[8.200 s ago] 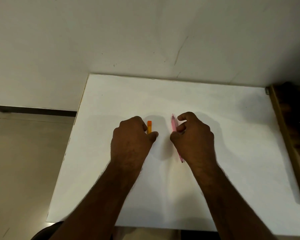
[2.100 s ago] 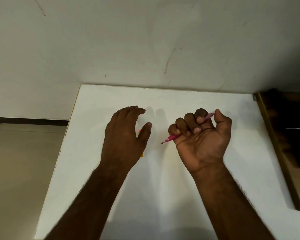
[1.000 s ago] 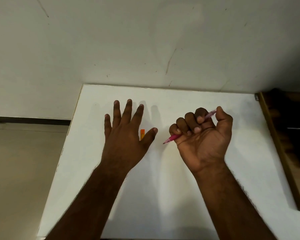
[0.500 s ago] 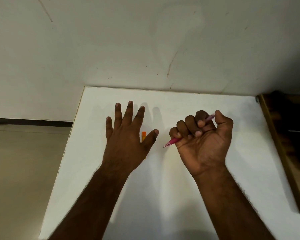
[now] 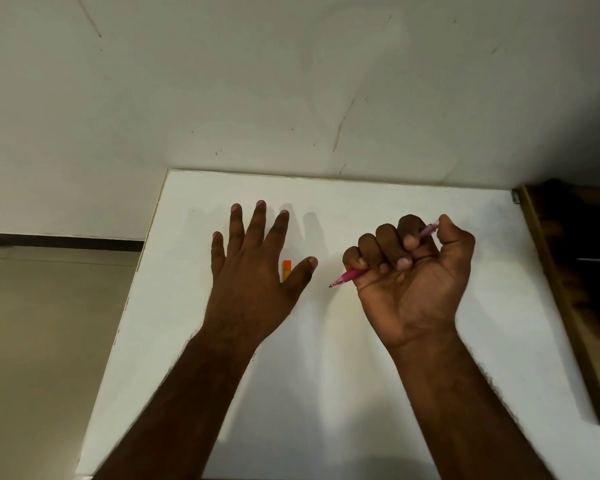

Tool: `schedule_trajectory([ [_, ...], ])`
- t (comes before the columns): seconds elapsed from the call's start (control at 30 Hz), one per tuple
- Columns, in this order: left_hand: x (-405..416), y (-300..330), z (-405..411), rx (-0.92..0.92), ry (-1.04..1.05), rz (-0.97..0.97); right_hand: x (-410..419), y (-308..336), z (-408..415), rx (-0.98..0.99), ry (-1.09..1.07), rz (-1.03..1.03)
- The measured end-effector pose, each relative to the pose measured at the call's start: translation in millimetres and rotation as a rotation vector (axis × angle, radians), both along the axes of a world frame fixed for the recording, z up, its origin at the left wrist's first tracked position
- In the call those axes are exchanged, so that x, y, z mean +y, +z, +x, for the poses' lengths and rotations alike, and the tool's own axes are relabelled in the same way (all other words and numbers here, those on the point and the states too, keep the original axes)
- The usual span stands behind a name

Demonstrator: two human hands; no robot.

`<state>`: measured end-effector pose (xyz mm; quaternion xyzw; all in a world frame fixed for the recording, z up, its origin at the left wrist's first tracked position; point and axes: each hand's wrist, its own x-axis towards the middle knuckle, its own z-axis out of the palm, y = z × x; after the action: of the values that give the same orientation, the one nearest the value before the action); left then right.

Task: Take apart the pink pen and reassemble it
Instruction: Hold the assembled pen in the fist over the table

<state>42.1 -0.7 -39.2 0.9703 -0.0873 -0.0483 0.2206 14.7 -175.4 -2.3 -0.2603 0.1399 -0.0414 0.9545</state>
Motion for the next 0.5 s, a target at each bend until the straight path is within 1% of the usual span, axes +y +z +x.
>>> schedule_trajectory([
  [0.5,1.1,-3.1,0.7,0.004,0.008,-0.016,-0.7,-6.7,0.5,0.011,-0.038,0.039],
])
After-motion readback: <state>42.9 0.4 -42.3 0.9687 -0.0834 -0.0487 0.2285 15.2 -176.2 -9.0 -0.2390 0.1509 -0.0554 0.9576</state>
